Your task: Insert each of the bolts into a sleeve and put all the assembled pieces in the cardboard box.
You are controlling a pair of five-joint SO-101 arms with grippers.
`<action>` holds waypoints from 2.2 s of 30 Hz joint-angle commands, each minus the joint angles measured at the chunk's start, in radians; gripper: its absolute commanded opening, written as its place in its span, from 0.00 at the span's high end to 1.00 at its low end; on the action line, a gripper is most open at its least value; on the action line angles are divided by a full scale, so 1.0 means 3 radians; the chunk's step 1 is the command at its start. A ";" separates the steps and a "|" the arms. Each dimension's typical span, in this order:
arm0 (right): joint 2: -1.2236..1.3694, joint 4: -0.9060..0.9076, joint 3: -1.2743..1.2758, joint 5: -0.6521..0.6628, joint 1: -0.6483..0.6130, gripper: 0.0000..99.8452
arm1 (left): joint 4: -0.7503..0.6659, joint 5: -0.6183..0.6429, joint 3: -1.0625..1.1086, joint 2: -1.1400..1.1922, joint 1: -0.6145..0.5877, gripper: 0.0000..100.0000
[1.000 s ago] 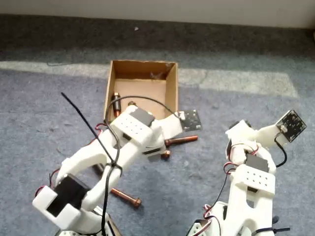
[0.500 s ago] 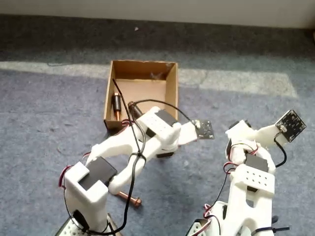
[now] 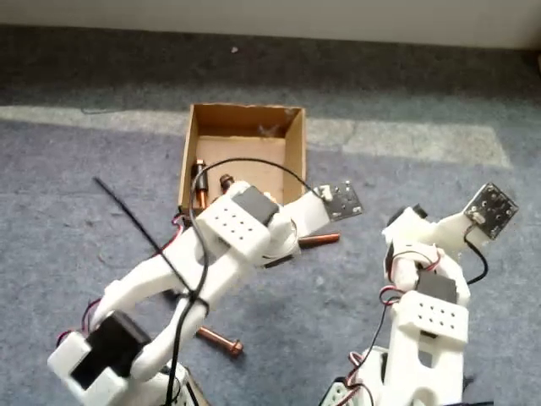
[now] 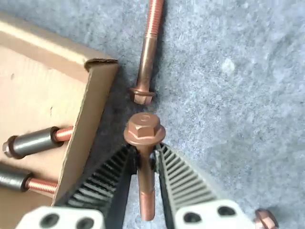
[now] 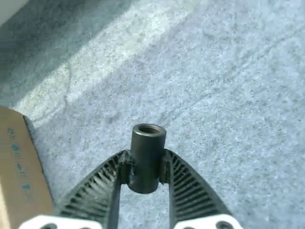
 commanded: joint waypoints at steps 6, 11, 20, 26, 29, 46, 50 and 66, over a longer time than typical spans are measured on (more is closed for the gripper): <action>-0.1736 0.0432 0.0294 0.0491 -0.1031 1.00 | 0.0010 0.0547 0.0596 -0.2033 -0.0565 0.99; -0.2273 0.0422 0.0545 0.0696 -0.1695 1.00 | -0.0225 0.0818 0.0908 -0.2795 -0.0898 0.99; -0.2800 0.0412 0.0780 0.1089 -0.2580 1.00 | -0.0726 0.1483 0.1430 -0.4156 -0.0918 0.99; -0.2933 -0.0059 0.1112 0.1499 -0.2938 1.00 | -0.0946 0.1724 0.1547 -0.4723 -0.0898 0.99; -0.2928 -0.0289 0.1286 0.1698 -0.3081 1.00 | -0.0992 0.1862 0.1562 -0.4790 -0.0892 0.99; -0.2928 -0.0683 0.1343 0.1749 -0.3271 1.00 | -0.0982 0.1923 0.1644 -0.4810 -0.0248 0.99; -0.2928 -0.0683 0.1337 0.1749 -0.3271 1.00 | -0.0992 0.1923 0.1747 -0.4815 -0.0253 0.99; -0.2928 -0.0806 0.1153 0.1754 -0.3450 1.00 | -0.1008 0.1923 0.1859 -0.4815 -0.0279 0.99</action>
